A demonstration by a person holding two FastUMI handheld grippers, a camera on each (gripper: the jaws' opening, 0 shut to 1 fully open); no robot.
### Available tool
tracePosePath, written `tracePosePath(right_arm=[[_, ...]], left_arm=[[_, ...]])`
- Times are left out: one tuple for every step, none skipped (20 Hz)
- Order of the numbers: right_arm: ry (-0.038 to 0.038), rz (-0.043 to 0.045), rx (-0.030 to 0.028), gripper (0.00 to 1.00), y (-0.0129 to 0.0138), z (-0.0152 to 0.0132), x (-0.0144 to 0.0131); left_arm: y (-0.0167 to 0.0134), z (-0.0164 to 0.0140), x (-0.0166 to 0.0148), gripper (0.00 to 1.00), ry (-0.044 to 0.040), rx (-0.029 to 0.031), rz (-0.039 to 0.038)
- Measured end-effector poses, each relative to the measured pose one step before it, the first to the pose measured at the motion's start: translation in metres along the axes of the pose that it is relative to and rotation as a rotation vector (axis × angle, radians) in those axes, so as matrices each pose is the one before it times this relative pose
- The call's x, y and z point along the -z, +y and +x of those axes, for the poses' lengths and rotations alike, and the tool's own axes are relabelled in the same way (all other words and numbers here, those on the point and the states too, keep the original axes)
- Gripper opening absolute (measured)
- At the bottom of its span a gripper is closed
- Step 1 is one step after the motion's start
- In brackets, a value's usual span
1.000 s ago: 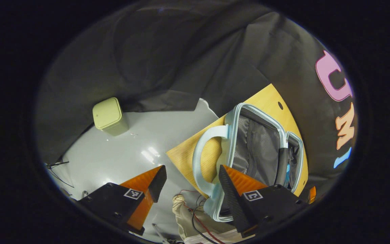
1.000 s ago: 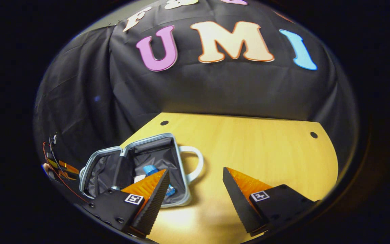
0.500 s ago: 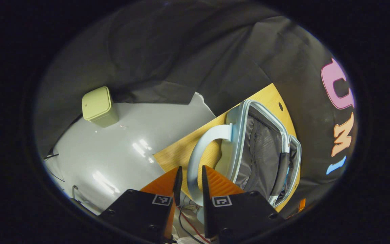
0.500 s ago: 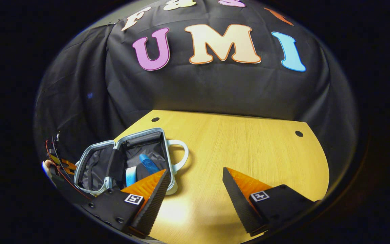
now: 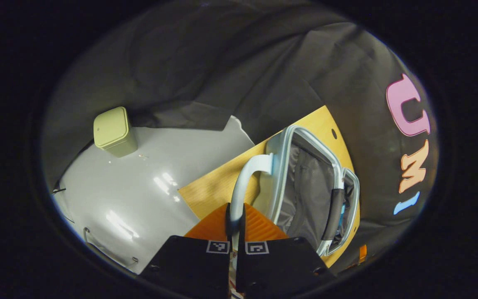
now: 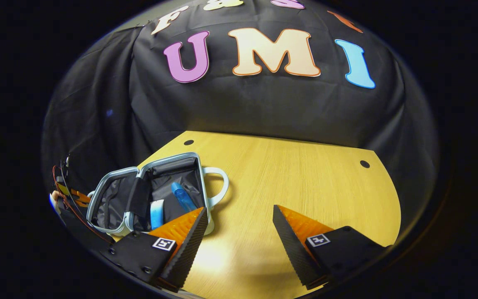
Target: First open the suitcase, pack the skin care products into it, and then close the suitcase.
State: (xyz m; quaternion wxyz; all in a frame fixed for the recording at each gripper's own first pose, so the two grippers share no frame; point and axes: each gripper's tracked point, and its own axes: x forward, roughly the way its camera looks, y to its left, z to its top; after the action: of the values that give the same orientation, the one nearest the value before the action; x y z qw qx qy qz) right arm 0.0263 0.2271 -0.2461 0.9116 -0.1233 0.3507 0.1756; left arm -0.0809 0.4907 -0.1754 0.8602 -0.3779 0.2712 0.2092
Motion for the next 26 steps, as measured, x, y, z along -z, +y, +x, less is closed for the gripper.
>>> tracePosePath(right_arm=[[0.00423, -0.00298, -0.00728, 0.99, 0.00212, 0.00185, 0.00197], [0.00178, -0.00507, -0.00462, 0.99, 0.00005, 0.00075, 0.00209], [0.00059, -0.00481, -0.00580, 0.99, 0.00112, -0.00022, 0.00053], [-0.00013, -0.00507, -0.00565, 0.99, 0.00078, 0.00031, 0.00179], [0.00213, -0.00698, -0.00419, 0.99, -0.00062, -0.00036, 0.00164], [0.00043, -0.00815, -0.00234, 0.98, -0.00154, 0.00060, 0.00163], [-0.00008, -0.00451, -0.00249, 0.98, -0.00255, 0.00066, 0.00081], [-0.00050, 0.00246, -0.00547, 0.98, -0.00142, -0.00039, 0.00153], [-0.00067, 0.00807, -0.00671, 0.99, -0.00186, -0.00077, 0.00087], [-0.00130, 0.00988, -0.00558, 0.99, -0.00280, 0.00087, 0.00169], [-0.00050, 0.00884, -0.00031, 0.99, -0.00400, 0.00003, 0.00053], [-0.00341, 0.00669, -0.00015, 0.99, -0.00507, -0.00048, 0.00037], [-0.00599, 0.00742, 0.00018, 0.99, -0.00537, -0.00036, -0.00163], [-0.00710, 0.00869, 0.00053, 0.99, -0.00628, -0.00116, -0.00226], [-0.00912, 0.00733, 0.00544, 0.99, -0.00703, -0.00059, -0.00332], [-0.00994, 0.00173, 0.01172, 0.99, -0.00909, -0.00045, -0.00291], [-0.01409, -0.00233, 0.01557, 0.94, -0.00933, -0.00107, -0.00424], [-0.01262, -0.00254, 0.01220, 0.98, -0.00870, -0.00116, -0.00463], [-0.01264, -0.00286, 0.01277, 0.99, -0.00853, -0.00203, -0.00480], [-0.01423, -0.00064, 0.01102, 0.94, -0.00804, -0.00215, -0.00436], [-0.01324, 0.00379, 0.00890, 0.98, -0.00725, -0.00235, -0.00490], [-0.01180, 0.00920, 0.00695, 0.94, -0.00708, -0.00216, -0.00338], [-0.00852, 0.01111, 0.00518, 0.98, -0.00570, -0.00309, -0.00237], [-0.00819, 0.00787, 0.00805, 0.98, -0.00683, -0.00247, -0.00135], [-0.00753, 0.00238, 0.01004, 0.98, -0.00696, -0.00268, -0.00120], [-0.00495, -0.00043, 0.01152, 0.98, -0.00735, -0.00229, 0.00007]], left_arm=[[-0.00117, -0.00450, -0.00100, 0.00, -0.00554, -0.00558, 0.02104], [-0.00273, -0.00481, -0.00229, 0.00, -0.01042, -0.00308, 0.01565], [-0.00595, -0.00719, -0.00469, 0.00, -0.01350, -0.00192, 0.01307], [-0.00700, -0.00715, -0.00491, 0.00, -0.01459, -0.00075, 0.00794], [-0.00857, -0.00659, -0.00387, 0.00, -0.00947, 0.00244, 0.00355], [-0.00738, -0.00677, -0.00396, 0.00, -0.01339, 0.00216, 0.00533], [-0.00738, -0.00626, -0.00258, 0.00, -0.00745, 0.00200, 0.01110], [-0.00854, -0.00781, -0.00277, 0.00, -0.01203, 0.00286, 0.01422], [-0.01004, -0.00690, -0.00326, 0.00, -0.01248, 0.00534, 0.01667], [-0.01142, -0.00830, -0.00618, 0.00, -0.02231, 0.01107, 0.00816], [-0.01441, -0.00662, -0.00536, 0.00, -0.01776, 0.01357, 0.00487], [-0.01416, -0.00815, -0.00476, 0.00, -0.01846, 0.01652, 0.00579], [-0.01494, -0.00688, -0.00392, 0.00, -0.01444, 0.01876, 0.00935], [-0.01504, -0.00699, -0.00403, 0.00, -0.01360, 0.01777, 0.01145], [-0.01600, -0.00650, -0.00358, 0.00, -0.00967, 0.01626, 0.01582], [-0.01621, -0.00422, -0.00305, 0.00, -0.00799, 0.01339, 0.02002], [-0.01474, -0.00348, -0.00191, 0.00, -0.00833, 0.00923, 0.02677], [-0.01427, -0.00188, -0.00179, 0.00, -0.00970, 0.00101, 0.03785], [-0.01222, -0.00062, -0.00185, 0.00, -0.00840, -0.00237, 0.04144], [-0.01416, -0.00082, -0.00131, 0.00, -0.00189, 0.00376, 0.04053], [-0.01682, 0.00106, -0.00224, 0.00, -0.00216, 0.00717, 0.02863], [-0.01670, -0.00008, -0.00242, 0.00, -0.00218, 0.01575, 0.02212], [-0.01735, 0.00151, -0.00354, 0.00, -0.00229, 0.01880, 0.01551], [-0.01779, 0.00189, -0.00185, 0.00, -0.00141, 0.02232, 0.01319], [-0.01683, 0.00343, -0.00248, 0.00, -0.00035, 0.02200, 0.01195], [-0.01609, 0.00442, -0.00101, 0.00, 0.00251, 0.02053, 0.01407]])
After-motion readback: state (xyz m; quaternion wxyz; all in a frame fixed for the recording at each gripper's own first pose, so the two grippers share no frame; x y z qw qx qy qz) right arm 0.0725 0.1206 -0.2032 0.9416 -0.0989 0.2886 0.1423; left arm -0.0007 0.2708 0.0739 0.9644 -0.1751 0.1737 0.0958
